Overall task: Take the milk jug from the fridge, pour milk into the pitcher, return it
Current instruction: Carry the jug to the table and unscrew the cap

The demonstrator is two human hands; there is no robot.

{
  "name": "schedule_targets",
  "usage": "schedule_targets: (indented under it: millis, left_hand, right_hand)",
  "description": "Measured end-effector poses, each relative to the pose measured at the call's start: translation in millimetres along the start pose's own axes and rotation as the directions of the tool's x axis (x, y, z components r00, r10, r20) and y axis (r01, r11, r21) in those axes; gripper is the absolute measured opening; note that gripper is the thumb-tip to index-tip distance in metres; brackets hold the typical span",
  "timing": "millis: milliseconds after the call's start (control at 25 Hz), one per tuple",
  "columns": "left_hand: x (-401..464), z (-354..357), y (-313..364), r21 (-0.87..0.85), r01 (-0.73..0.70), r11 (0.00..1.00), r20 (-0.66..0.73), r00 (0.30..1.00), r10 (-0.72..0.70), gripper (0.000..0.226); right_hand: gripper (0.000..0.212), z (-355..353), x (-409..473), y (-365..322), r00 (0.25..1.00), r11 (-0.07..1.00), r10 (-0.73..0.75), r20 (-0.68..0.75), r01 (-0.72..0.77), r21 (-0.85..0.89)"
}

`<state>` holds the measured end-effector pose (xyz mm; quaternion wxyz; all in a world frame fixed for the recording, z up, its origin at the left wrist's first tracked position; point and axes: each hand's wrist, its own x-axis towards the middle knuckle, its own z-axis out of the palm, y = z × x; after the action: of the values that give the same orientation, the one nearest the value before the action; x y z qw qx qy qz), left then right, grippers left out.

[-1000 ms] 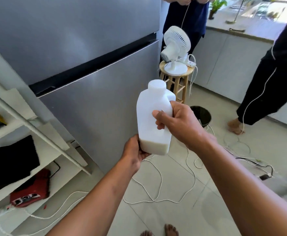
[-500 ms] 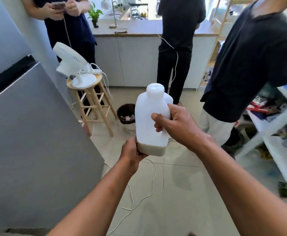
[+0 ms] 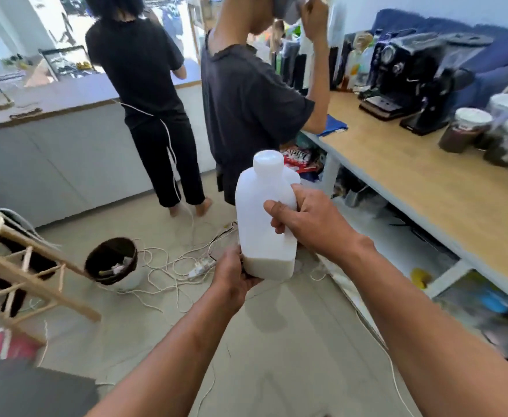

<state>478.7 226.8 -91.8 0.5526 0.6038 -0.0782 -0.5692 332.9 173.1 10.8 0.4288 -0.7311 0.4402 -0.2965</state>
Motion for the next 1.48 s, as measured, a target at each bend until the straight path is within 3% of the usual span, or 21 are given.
schedule_targets:
  millis: [280,680,1080,1480]
  left_hand:
    - [18.8,141.5,-35.1,0.176,0.050,0.983,0.192,0.978,-0.084,0.030]
    - [6.8,321.2,-107.4,0.360,0.076,0.930,0.391,0.893,-0.224,0.032]
    - [-3.8,434.4,-180.1,0.603,0.085,0.793,0.475,0.761,-0.443,0.034]
    - [16.4,528.1,-215.7,0.767,0.035,0.641,0.485,0.622,-0.615,0.035]
  right_hand:
    - [0.032,-126.8,-10.0,66.4,0.967,0.985,0.124,-0.222,-0.147,-0.087]
    - [0.032,-277.2,-72.8,140.3,0.841,0.951,0.231,-0.490,-0.302,-0.071]
    - [0.025,-354.5,-144.8,195.0,0.588,0.898,0.375,-0.717,-0.424,0.122]
    - [0.028,-405.6,-148.8,247.5,0.348,0.828,0.506,-0.789,-0.453,0.330]
